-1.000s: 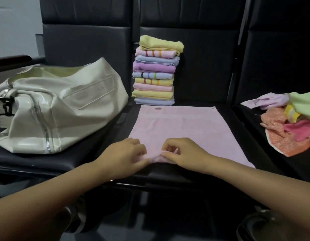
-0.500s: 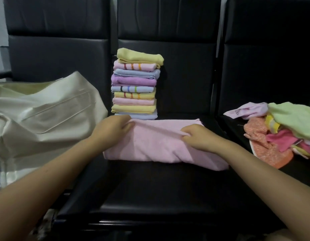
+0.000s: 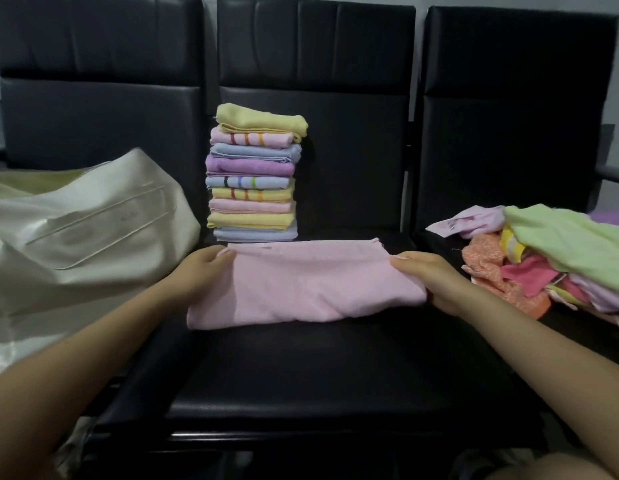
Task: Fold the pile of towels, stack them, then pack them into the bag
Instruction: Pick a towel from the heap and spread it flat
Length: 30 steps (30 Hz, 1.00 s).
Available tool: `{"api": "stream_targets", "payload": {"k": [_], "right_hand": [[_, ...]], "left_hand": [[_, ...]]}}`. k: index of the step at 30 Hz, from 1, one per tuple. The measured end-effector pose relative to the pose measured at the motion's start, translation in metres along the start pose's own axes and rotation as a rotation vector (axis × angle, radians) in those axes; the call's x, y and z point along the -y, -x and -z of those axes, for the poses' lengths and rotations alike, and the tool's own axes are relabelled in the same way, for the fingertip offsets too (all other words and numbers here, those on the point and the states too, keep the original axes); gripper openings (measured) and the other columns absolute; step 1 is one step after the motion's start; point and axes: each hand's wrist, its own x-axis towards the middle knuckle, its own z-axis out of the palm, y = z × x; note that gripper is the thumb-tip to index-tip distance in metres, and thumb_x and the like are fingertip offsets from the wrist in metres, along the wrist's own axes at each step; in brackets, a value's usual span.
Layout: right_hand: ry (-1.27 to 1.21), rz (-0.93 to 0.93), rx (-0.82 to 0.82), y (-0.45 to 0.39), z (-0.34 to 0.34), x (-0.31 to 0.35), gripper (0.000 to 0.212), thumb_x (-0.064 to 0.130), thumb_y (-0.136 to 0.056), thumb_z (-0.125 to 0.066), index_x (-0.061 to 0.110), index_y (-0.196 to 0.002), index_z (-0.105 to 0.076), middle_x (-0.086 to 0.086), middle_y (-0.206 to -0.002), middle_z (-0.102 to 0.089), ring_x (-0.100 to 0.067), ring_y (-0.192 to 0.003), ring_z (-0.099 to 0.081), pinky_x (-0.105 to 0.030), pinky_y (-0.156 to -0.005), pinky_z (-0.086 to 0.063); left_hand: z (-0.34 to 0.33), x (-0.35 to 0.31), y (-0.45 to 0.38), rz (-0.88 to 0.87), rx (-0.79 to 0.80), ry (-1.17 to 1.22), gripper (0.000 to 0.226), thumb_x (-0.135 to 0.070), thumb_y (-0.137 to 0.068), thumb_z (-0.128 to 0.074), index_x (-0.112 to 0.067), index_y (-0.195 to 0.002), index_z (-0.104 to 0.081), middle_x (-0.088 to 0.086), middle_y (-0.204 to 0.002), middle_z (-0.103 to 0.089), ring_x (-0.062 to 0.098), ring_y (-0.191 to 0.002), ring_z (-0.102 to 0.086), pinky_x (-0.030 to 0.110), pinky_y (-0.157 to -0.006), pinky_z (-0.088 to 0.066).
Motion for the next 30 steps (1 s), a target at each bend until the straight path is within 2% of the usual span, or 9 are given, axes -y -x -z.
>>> {"api": "stream_targets", "payload": {"k": [2,5,9,13,15,18,23,25,30], "right_hand": [[-0.017,-0.011,-0.017,0.004,-0.002,0.003,0.012,0.011,-0.095,-0.057,0.004,-0.090,-0.066,-0.004,-0.078,-0.067,-0.012,-0.071,-0.060,-0.016,-0.059,-0.048],[0.056,-0.053,-0.002,0.016,0.001,0.010,0.012,0.011,-0.094,-0.058,0.005,-0.088,-0.067,-0.004,-0.076,-0.067,-0.011,-0.068,-0.061,-0.016,-0.057,-0.048],[0.173,-0.155,0.139,0.033,0.015,0.014,0.014,0.013,-0.091,-0.063,0.002,-0.090,-0.071,-0.007,-0.082,-0.071,-0.015,-0.077,-0.064,-0.022,-0.066,-0.050],[0.157,-0.161,0.095,0.033,0.019,0.010,0.027,0.013,-0.092,-0.061,-0.009,-0.106,-0.065,-0.013,-0.093,-0.064,-0.022,-0.086,-0.058,-0.029,-0.070,-0.043],[0.176,-0.103,0.046,0.025,0.015,0.011,0.028,0.015,-0.088,-0.063,-0.008,-0.104,-0.065,-0.013,-0.089,-0.060,-0.023,-0.083,-0.052,-0.031,-0.067,-0.038],[0.207,-0.047,-0.085,0.004,0.003,0.011,0.017,0.010,-0.090,-0.057,-0.002,-0.096,-0.068,-0.009,-0.083,-0.063,-0.018,-0.074,-0.056,-0.024,-0.060,-0.040],[0.293,-0.002,-0.276,-0.049,-0.010,0.009,0.025,0.009,-0.090,-0.050,-0.010,-0.099,-0.064,-0.027,-0.088,-0.060,-0.023,-0.075,-0.053,-0.030,-0.064,-0.038],[0.321,0.008,-0.363,-0.068,-0.010,0.008,0.024,0.010,-0.090,-0.048,-0.002,-0.097,-0.068,-0.019,-0.092,-0.065,-0.022,-0.075,-0.056,-0.029,-0.065,-0.041],[0.450,0.018,-0.474,-0.103,-0.013,-0.022,0.018,0.016,-0.093,-0.048,0.011,-0.092,-0.066,-0.006,-0.092,-0.065,-0.028,-0.091,-0.061,-0.033,-0.074,-0.044]], "left_hand": [[0.000,-0.003,0.006,-0.007,0.023,0.055,0.026,-0.024,-0.103,-0.043,-0.016,-0.094,-0.067,-0.008,-0.088,-0.064,0.009,-0.085,-0.055,0.024,-0.076,-0.042],[0.001,-0.005,0.016,0.000,0.065,0.071,0.026,-0.024,-0.102,-0.047,-0.024,-0.085,-0.066,-0.009,-0.085,-0.066,0.003,-0.078,-0.056,0.016,-0.074,-0.043],[0.007,0.004,0.023,0.083,0.219,-0.034,0.033,-0.032,-0.098,-0.053,-0.006,-0.088,-0.071,0.002,-0.085,-0.069,0.014,-0.080,-0.058,0.030,-0.081,-0.044],[0.008,0.009,0.022,0.014,0.309,-0.237,0.038,-0.033,-0.099,-0.050,-0.001,-0.087,-0.066,0.004,-0.081,-0.065,0.014,-0.078,-0.055,0.030,-0.082,-0.044],[0.006,0.008,0.014,-0.048,0.248,-0.339,0.035,-0.032,-0.098,-0.050,-0.004,-0.082,-0.062,0.001,-0.079,-0.062,0.014,-0.076,-0.053,0.027,-0.074,-0.042],[0.004,0.003,-0.012,-0.085,0.119,-0.347,0.024,-0.023,-0.097,-0.051,-0.008,-0.083,-0.064,0.000,-0.081,-0.062,0.017,-0.081,-0.054,0.029,-0.068,-0.038],[-0.006,0.007,-0.062,-0.164,-0.047,-0.445,0.025,-0.020,-0.090,-0.046,-0.012,-0.067,-0.049,0.003,-0.070,-0.054,0.025,-0.075,-0.050,0.035,-0.064,-0.034],[-0.012,0.012,-0.077,-0.187,-0.096,-0.488,0.022,-0.014,-0.091,-0.046,-0.014,-0.071,-0.054,0.002,-0.075,-0.058,0.026,-0.076,-0.052,0.034,-0.063,-0.035],[-0.032,0.037,-0.104,-0.232,-0.202,-0.487,0.015,-0.016,-0.093,-0.048,-0.016,-0.090,-0.063,-0.003,-0.085,-0.061,0.021,-0.080,-0.053,0.032,-0.066,-0.036]]}}
